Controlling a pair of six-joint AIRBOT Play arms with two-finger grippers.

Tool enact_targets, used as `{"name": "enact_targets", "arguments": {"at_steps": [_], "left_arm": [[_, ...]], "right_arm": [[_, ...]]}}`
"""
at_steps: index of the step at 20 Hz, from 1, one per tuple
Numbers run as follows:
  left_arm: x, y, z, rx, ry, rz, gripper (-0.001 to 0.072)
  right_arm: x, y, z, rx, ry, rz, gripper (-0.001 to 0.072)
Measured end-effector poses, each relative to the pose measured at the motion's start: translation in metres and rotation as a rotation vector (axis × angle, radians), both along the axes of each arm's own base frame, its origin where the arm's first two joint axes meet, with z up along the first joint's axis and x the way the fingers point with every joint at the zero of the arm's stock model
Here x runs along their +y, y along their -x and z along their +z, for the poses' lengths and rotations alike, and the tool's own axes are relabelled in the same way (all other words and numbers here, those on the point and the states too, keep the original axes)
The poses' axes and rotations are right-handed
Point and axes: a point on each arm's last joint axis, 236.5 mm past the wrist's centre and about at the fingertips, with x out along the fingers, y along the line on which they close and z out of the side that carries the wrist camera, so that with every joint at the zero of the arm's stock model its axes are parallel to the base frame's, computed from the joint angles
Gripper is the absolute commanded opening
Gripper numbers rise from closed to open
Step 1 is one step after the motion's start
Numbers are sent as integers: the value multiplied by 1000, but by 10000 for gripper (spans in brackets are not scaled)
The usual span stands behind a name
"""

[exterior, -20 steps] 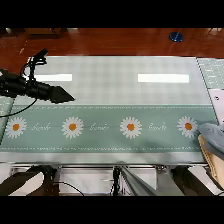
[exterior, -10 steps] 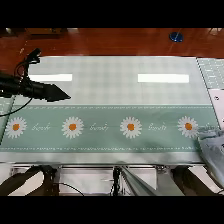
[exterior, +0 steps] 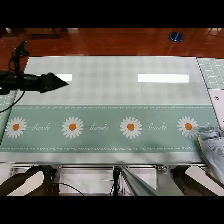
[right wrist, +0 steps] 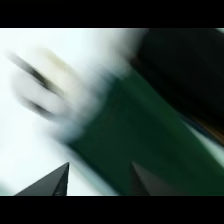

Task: Fold the shirts.

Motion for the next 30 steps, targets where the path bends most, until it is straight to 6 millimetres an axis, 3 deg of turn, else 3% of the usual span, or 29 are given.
{"name": "enact_targets", "arguments": {"at_steps": [1, 2, 3, 4, 5, 6, 8, 10, 13, 16, 22, 30], "left_arm": [[3, -15, 4, -47, -8, 43, 614], [1, -25, 7, -84, -15, 66, 475], [-5, -29, 7, -104, -34, 58, 466], [-11, -31, 2, -108, -68, 50, 466], [-17, -30, -7, -95, -119, 34, 466], [-22, -25, -18, -68, -172, 14, 467], [-27, -15, -44, -8, -299, -22, 467], [-24, -4, -67, 61, -414, -45, 467], [-13, 4, -84, 154, -521, -41, 468], [-7, -7, -74, 144, -561, -11, 467], [-3, -25, -62, 105, -575, 29, 467], [-3, -28, -61, 99, -576, 36, 467]], "right_arm": [[35, -60, 10, -92, -62, 126, 426], [79, -106, 9, -124, -141, 253, 426], [136, -143, -1, -101, -228, 401, 426], [188, -163, -17, -32, -282, 535, 426], [239, -170, -37, 79, -315, 665, 426], [278, -166, -61, 228, -310, 773, 426], [322, -148, -92, 471, -249, 892, 426], [349, -135, -106, 601, -209, 937, 426], [374, -125, -115, 675, -211, 949, 427], [385, -113, -126, 723, -246, 931, 426], [389, -88, -152, 818, -293, 905, 427], [388, -83, -157, 840, -297, 896, 427]]}}
